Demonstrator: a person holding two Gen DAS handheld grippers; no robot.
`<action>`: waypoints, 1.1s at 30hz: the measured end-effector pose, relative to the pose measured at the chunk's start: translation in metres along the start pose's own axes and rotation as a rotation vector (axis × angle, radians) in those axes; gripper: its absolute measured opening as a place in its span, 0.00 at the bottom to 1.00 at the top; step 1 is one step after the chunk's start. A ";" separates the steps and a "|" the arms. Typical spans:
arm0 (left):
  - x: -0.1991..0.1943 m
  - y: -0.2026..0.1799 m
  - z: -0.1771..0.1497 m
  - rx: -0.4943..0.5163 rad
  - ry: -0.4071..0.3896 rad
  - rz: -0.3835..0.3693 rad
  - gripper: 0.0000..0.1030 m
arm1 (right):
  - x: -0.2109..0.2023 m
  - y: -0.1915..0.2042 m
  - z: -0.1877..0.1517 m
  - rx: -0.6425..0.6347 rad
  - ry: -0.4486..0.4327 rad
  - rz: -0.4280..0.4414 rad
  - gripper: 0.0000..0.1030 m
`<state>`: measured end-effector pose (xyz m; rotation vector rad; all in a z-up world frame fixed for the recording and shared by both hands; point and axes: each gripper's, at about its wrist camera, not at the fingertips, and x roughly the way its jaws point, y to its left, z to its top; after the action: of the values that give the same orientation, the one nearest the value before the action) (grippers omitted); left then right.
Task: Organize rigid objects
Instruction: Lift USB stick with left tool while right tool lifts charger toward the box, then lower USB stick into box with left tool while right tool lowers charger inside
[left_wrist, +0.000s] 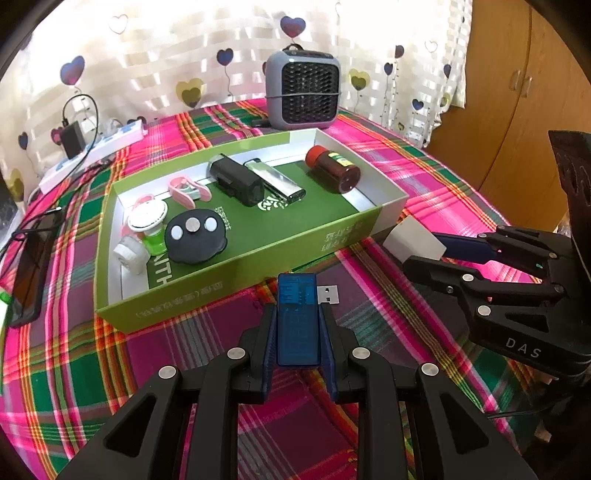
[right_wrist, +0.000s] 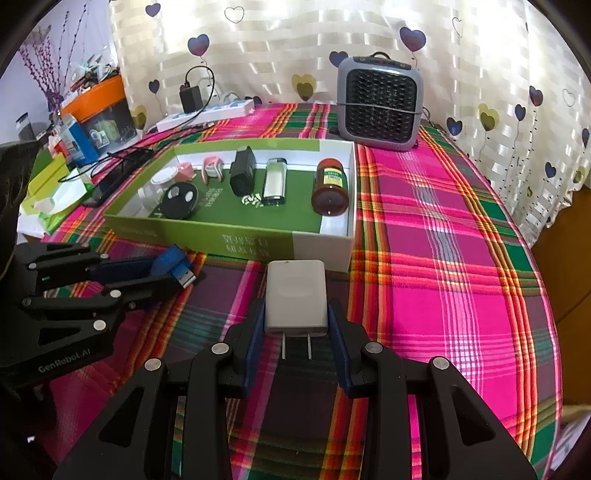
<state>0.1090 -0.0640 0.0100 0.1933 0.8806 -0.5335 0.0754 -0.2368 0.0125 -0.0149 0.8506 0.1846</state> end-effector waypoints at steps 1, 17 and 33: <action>-0.002 0.000 0.000 -0.001 -0.004 0.000 0.20 | -0.001 0.000 0.000 0.001 -0.003 0.001 0.34; -0.029 0.004 0.012 -0.013 -0.066 0.003 0.20 | -0.026 0.005 0.015 -0.002 -0.064 0.007 0.34; -0.023 0.020 0.039 -0.056 -0.093 0.003 0.20 | -0.023 0.011 0.060 -0.009 -0.105 0.034 0.34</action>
<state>0.1340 -0.0526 0.0509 0.1178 0.8032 -0.5106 0.1036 -0.2246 0.0695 0.0013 0.7460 0.2196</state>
